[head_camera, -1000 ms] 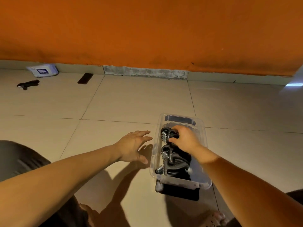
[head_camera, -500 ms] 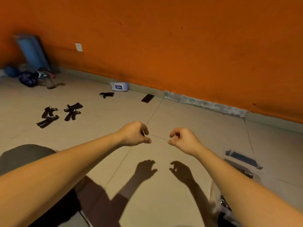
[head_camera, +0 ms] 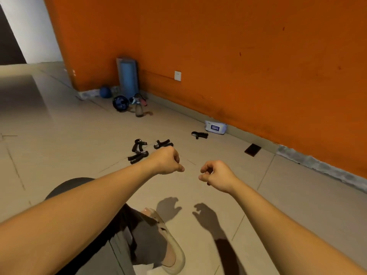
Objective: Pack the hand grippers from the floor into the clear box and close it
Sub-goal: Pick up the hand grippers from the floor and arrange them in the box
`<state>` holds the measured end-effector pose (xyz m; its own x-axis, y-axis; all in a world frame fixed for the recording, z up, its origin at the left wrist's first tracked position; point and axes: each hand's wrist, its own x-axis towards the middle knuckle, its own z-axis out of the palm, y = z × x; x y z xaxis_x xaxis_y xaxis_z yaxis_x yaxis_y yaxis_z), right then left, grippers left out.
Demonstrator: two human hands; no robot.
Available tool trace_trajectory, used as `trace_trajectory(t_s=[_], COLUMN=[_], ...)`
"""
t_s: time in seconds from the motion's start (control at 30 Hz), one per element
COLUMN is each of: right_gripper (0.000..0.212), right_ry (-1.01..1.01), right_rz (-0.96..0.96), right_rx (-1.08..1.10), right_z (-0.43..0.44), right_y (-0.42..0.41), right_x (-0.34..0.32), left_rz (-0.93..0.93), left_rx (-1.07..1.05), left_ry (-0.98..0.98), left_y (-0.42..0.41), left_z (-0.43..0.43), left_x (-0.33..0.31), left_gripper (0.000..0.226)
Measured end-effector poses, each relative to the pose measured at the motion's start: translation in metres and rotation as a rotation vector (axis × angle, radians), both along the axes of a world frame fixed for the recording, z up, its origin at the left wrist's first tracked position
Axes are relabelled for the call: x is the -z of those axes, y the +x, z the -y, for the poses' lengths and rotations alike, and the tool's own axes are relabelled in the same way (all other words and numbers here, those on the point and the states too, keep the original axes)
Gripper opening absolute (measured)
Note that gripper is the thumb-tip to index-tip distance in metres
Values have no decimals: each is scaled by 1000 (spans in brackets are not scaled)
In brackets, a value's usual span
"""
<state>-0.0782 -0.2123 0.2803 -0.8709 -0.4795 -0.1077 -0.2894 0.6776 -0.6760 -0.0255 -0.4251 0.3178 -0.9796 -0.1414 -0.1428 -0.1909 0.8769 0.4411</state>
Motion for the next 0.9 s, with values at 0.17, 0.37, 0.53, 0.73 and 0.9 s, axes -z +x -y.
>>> trace_trajectory(t_s=[0.17,0.37,0.53,0.73,0.9], right_gripper=[13,13,16,19,35], right_ry=[-33,-38,68,188,284], right_rz=[13,63,64,105,57], right_rx=[67,138,161,202,197], right_z=[75,174,262,334,371], right_y=[-42,-106,-169,-243,-298], right_x=[14,32,73,139,202], left_rz=[66,181,206,251,266], left_rx=[-29,-50,-103,-178,-259], left_ry=[-93,-303,-332,-253,-173], left_y=[-33,-85,-147,-208,-263], left_z=[79,181,258,334,377], left_x=[-1,8,59,150,223], left_gripper=[32,35,31,41,52])
